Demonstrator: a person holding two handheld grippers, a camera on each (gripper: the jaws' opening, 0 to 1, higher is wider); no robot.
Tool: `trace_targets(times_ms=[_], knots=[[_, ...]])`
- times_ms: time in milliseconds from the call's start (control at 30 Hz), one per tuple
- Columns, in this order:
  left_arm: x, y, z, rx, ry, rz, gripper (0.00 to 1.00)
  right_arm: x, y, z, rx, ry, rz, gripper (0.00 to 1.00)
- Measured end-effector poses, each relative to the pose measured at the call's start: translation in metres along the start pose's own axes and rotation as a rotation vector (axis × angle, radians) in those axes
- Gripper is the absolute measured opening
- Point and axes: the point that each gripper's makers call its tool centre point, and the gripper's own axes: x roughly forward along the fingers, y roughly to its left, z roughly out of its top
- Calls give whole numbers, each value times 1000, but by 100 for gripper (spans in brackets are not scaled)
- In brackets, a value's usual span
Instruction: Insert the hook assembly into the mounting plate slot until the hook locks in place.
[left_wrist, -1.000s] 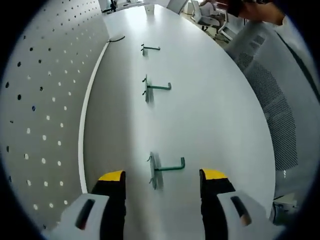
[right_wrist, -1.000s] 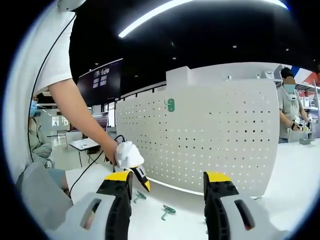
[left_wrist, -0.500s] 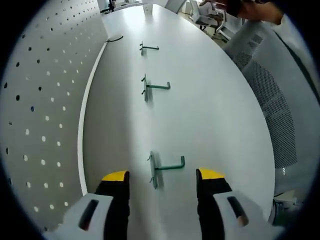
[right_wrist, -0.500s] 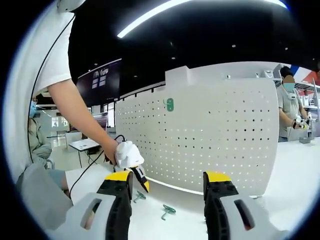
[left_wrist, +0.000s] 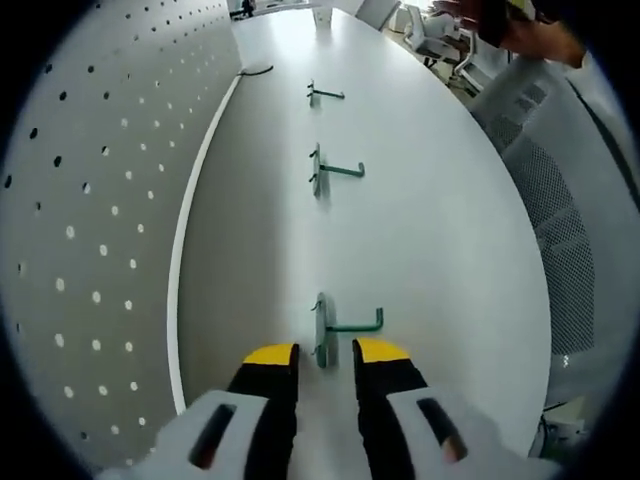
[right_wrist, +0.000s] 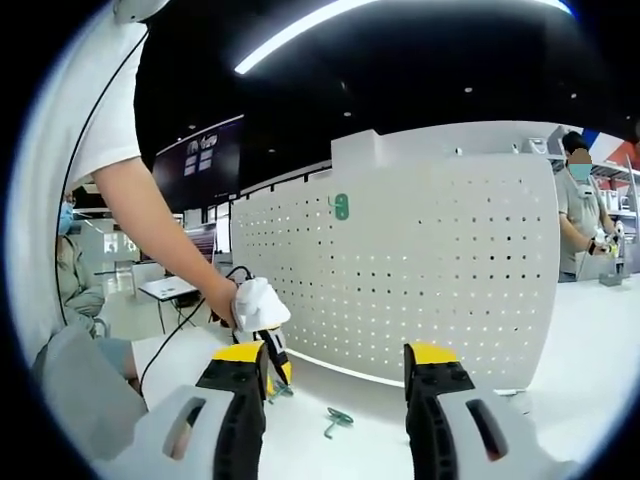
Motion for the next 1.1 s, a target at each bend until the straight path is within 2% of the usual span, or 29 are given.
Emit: trace_targets(times_ms=[333, 767, 867, 1033, 1100], knots=[[1, 2, 0, -7, 3, 32, 6, 0, -1, 0, 0, 1, -2, 51], [1, 3, 1, -2, 9, 37, 4, -1, -3, -1, 10, 1, -8, 50], [0, 4, 0, -27, -5, 37, 4, -1, -3, 0, 13, 0, -9, 50], [1, 3, 0, 6, -21, 61, 3, -1, -2, -1, 24, -1, -3, 50], [-1, 4, 3, -7, -40, 76, 3, -1, -2, 0, 25, -4, -4, 51]])
